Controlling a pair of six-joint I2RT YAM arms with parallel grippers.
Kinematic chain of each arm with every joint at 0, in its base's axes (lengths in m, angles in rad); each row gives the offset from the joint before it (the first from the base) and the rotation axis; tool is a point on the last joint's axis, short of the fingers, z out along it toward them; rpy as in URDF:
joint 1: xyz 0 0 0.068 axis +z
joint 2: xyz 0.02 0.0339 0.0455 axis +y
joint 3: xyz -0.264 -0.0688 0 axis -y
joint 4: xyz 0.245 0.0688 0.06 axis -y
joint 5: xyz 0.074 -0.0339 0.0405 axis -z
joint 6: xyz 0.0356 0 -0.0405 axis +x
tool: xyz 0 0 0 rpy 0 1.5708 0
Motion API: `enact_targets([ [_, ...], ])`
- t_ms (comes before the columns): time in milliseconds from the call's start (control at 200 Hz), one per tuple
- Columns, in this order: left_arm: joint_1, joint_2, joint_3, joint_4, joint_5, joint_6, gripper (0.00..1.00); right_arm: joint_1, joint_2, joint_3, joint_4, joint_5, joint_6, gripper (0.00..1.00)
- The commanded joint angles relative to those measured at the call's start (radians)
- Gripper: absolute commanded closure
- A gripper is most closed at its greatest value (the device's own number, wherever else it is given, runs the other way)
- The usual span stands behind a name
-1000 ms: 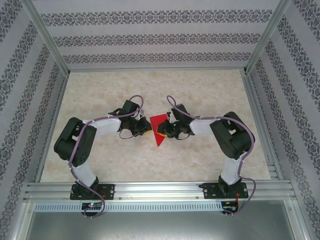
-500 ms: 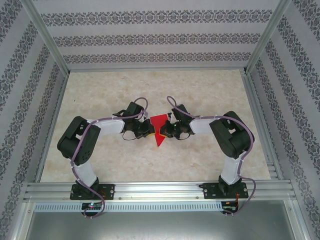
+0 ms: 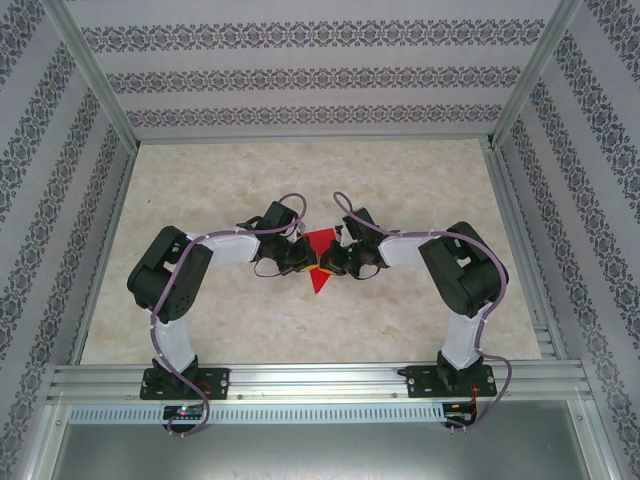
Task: Fold a paper plane with a square sheet of paper (pick it up from the middle)
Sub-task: Third fold the triangle at the center of the table.
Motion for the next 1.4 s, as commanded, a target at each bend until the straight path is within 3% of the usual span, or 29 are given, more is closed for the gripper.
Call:
enact_targets([
  [0, -0.012, 0.025, 0.033, -0.052, -0.055, 0.032, 0.94, -0.002, 0.048, -0.011, -0.084, 0.060, -0.021, 0.99],
  [964, -0.039, 0.080, 0.075, -0.188, -0.161, 0.092, 0.94, -0.003, 0.028, -0.020, -0.063, 0.050, -0.019, 0.99],
  [1399, -0.047, 0.096, 0.061, -0.247, -0.208, 0.087, 0.94, 0.050, -0.153, -0.089, 0.035, -0.078, -0.009, 0.97],
])
